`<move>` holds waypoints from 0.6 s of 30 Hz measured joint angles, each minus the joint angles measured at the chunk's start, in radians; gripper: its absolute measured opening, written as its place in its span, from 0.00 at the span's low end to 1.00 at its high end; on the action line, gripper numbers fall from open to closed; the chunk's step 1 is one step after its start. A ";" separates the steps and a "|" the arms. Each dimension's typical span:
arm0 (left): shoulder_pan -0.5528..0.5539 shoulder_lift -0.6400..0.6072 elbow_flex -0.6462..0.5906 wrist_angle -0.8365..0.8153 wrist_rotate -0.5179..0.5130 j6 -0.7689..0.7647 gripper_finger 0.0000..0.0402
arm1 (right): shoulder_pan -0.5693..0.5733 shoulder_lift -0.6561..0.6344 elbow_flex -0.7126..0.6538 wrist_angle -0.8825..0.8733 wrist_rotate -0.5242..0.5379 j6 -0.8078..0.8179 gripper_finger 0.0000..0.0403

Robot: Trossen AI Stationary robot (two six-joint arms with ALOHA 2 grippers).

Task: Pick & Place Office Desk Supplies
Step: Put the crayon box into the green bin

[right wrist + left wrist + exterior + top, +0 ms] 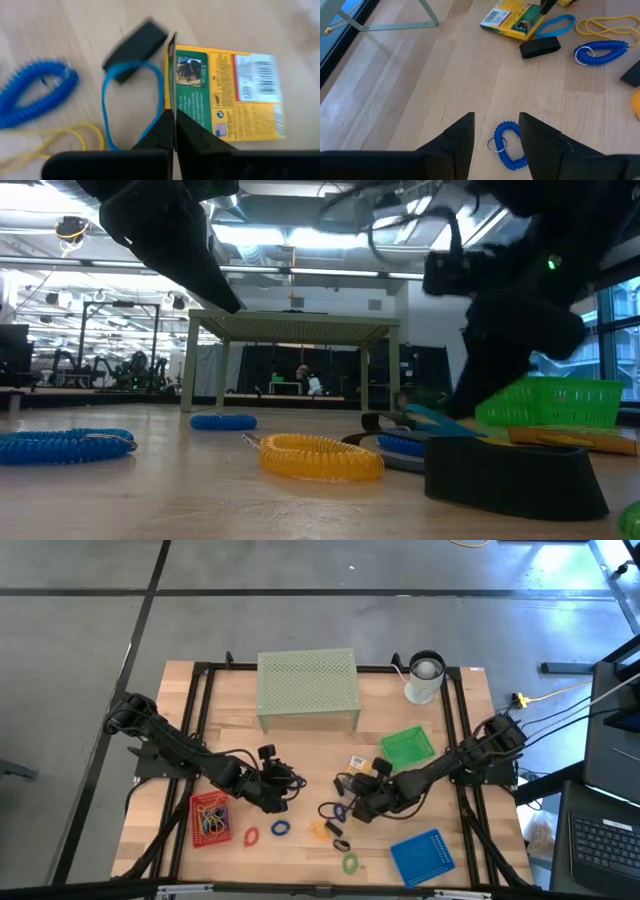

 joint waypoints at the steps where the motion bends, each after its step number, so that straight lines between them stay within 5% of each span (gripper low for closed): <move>1: 0.000 0.000 0.000 0.000 0.000 0.000 0.37 | 0.000 -0.014 0.000 0.005 0.016 0.000 0.01; 18: 0.000 0.000 0.000 0.000 0.000 0.000 0.37 | 0.032 -0.231 0.002 0.165 0.398 0.002 0.01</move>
